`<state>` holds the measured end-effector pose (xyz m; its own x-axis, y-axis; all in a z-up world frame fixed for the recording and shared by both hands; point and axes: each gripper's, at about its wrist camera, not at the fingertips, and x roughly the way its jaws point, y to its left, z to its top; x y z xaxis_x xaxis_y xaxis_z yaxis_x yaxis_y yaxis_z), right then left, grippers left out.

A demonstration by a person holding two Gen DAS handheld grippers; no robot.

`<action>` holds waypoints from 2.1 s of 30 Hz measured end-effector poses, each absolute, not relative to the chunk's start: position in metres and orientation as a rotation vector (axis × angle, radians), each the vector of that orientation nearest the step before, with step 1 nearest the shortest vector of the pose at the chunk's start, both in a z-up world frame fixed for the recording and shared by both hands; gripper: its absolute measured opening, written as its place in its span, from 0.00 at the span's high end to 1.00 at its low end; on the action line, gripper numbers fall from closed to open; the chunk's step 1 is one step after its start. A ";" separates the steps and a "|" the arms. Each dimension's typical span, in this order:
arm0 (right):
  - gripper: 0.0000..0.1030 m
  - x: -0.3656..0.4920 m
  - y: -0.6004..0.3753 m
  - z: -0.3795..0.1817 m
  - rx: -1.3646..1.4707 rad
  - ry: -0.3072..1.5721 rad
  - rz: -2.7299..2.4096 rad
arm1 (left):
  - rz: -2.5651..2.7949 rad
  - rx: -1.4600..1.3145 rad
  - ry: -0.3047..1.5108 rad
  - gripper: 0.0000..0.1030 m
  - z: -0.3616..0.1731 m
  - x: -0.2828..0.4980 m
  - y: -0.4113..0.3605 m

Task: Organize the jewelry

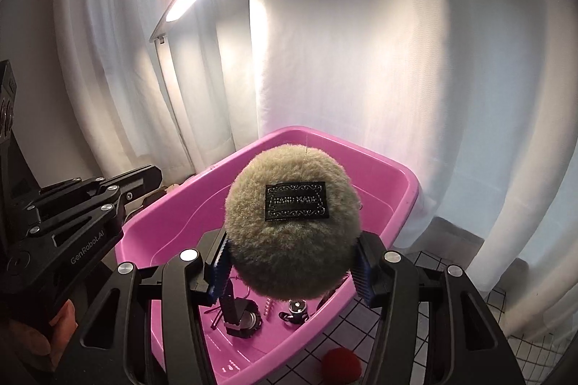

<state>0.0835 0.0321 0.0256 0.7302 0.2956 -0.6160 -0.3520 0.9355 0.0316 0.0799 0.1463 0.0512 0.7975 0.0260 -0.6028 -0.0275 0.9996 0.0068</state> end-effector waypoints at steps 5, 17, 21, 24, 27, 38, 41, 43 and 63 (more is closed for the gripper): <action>0.48 0.101 0.044 0.012 -0.095 0.713 0.355 | 0.059 -0.006 0.692 0.99 0.034 0.086 0.162; 0.32 0.110 0.063 0.005 -0.165 0.753 0.302 | 0.130 -0.027 0.714 0.34 0.023 0.084 0.179; 0.32 0.106 0.056 0.009 -0.151 0.738 0.286 | 0.125 -0.019 0.693 0.33 0.027 0.080 0.180; 0.32 0.102 0.050 0.011 -0.136 0.735 0.277 | 0.123 -0.023 0.695 0.31 0.028 0.079 0.179; 0.32 0.095 0.043 0.010 -0.128 0.734 0.265 | 0.119 -0.027 0.694 0.29 0.029 0.077 0.176; 0.32 0.039 -0.029 0.006 -0.051 0.751 0.151 | 0.024 -0.048 0.669 0.19 0.039 0.050 0.144; 0.32 0.018 -0.060 -0.002 0.002 0.773 0.094 | -0.016 -0.037 0.657 0.18 0.041 0.036 0.125; 0.32 0.005 -0.080 -0.008 0.027 0.791 0.054 | -0.050 -0.044 0.659 0.17 0.040 0.027 0.112; 0.32 -0.075 -0.183 -0.109 0.078 0.973 -0.114 | -0.342 0.041 0.852 0.11 -0.058 -0.039 -0.019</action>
